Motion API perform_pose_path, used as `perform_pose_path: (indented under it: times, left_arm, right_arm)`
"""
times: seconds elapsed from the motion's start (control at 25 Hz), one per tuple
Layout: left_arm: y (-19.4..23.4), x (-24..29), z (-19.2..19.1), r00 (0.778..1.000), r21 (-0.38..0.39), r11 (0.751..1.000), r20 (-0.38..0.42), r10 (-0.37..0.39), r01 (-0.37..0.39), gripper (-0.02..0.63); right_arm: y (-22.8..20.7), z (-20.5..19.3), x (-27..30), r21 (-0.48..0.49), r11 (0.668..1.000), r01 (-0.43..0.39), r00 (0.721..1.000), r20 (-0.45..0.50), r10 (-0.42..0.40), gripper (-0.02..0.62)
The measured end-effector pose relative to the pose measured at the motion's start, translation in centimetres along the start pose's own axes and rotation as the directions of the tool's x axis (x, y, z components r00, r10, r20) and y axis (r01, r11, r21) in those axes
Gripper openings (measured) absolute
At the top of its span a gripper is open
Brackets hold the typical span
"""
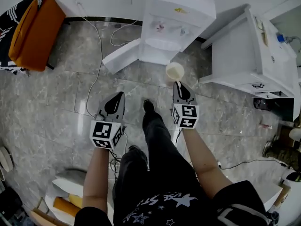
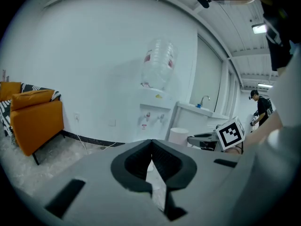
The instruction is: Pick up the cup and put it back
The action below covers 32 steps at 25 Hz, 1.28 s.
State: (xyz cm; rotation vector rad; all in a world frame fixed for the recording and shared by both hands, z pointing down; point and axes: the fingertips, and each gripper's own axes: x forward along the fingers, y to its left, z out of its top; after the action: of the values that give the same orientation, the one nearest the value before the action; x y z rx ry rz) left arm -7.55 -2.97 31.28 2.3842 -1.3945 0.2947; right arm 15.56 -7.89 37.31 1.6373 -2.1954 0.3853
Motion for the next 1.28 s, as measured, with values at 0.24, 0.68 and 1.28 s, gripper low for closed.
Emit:
perform_pose_path:
  times: [0.24, 0.68, 1.28]
  left_arm:
    - [5.6, 10.9, -7.6, 1.000, 0.005, 1.000, 0.017, -0.021, 0.021, 0.009]
    - [16.3, 26.7, -26.7, 1.000, 0.007, 1.000, -0.031, 0.002, -0.002, 0.009]
    - [23.4, 37.0, -34.7, 0.998, 0.098, 0.995, 0.060, 0.008, -0.014, 0.009]
  right_arm:
    - [-0.9, -8.1, 13.2, -0.009, 0.999, -0.054, 0.998, -0.017, 0.054, 0.044]
    - [-4.7, -23.5, 33.1, -0.160, 0.976, -0.145, 0.989, -0.026, 0.143, 0.044]
    - [-9.2, -31.2, 50.5, -0.098, 0.994, -0.048, 0.997, 0.061, 0.054, 0.044]
